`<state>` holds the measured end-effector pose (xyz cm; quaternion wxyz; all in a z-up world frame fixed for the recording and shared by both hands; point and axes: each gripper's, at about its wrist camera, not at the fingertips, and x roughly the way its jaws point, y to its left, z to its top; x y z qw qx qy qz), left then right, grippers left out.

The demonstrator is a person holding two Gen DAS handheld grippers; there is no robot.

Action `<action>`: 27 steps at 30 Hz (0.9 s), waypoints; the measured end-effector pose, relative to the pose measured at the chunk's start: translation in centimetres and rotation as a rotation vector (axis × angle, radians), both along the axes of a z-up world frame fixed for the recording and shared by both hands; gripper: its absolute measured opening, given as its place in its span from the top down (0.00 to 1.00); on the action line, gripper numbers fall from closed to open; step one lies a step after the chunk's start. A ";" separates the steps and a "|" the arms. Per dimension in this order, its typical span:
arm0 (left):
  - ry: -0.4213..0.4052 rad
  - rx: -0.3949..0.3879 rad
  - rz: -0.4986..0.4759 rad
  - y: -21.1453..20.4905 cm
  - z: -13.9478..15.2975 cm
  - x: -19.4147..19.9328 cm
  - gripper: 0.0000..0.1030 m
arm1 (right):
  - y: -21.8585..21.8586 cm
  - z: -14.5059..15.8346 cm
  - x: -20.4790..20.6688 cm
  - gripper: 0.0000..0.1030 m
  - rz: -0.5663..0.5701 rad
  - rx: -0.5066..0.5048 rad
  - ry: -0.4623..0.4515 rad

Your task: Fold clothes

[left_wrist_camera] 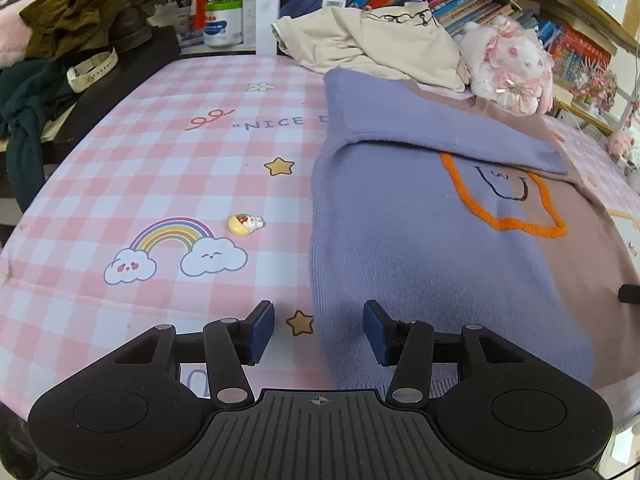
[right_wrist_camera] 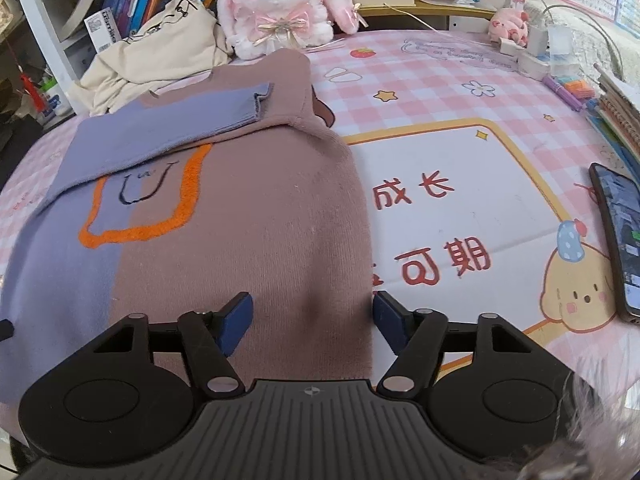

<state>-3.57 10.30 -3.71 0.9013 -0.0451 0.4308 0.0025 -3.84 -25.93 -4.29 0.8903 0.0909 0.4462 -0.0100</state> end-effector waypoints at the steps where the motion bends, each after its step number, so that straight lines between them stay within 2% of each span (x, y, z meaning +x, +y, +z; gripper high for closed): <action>1: -0.002 -0.008 0.008 0.1 0.0 0.0 0.55 | 0.0 0.0 0.0 0.48 0.003 -0.001 -0.001; 2: -0.003 -0.016 0.017 0.2 0.0 0.0 0.60 | 0.0 0.1 -0.1 0.51 0.005 -0.004 -0.002; 3: -0.005 -0.024 0.024 0.3 0.0 0.0 0.71 | 0.0 0.1 -0.1 0.62 0.010 -0.003 -0.001; 4: -0.005 -0.034 0.025 0.5 0.0 0.0 0.76 | -0.2 0.1 -0.1 0.76 0.016 0.002 0.000; 5: -0.004 -0.046 0.026 0.6 0.0 0.0 0.87 | -0.3 0.1 -0.1 0.84 0.024 0.012 0.003; 6: 0.002 -0.072 0.027 0.7 0.0 0.0 0.94 | -0.5 0.1 0.0 0.85 0.030 0.027 0.006; 7: 0.007 -0.095 0.029 0.9 0.0 0.1 0.95 | -0.8 0.2 0.1 0.86 0.032 0.045 0.010; 10: 0.004 -0.085 0.032 0.5 0.3 0.3 0.96 | -1.1 0.7 0.1 0.87 0.040 0.085 -0.003; 14: -0.074 -0.115 -0.003 -0.9 2.7 -0.3 0.96 | -1.2 2.5 -0.6 0.88 0.054 0.196 -0.088; 17: -0.090 -0.103 -0.040 -1.8 3.4 -0.2 0.94 | -1.4 3.0 -0.4 0.87 0.036 0.253 -0.090; 24: -0.030 -0.131 0.031 -0.4 2.0 -0.5 0.90 | -2.2 2.1 -0.2 0.83 0.021 0.242 -0.042; 27: -0.004 -0.140 0.049 0.0 1.5 -0.8 0.84 | -2.5 1.5 -0.1 0.80 0.019 0.241 -0.026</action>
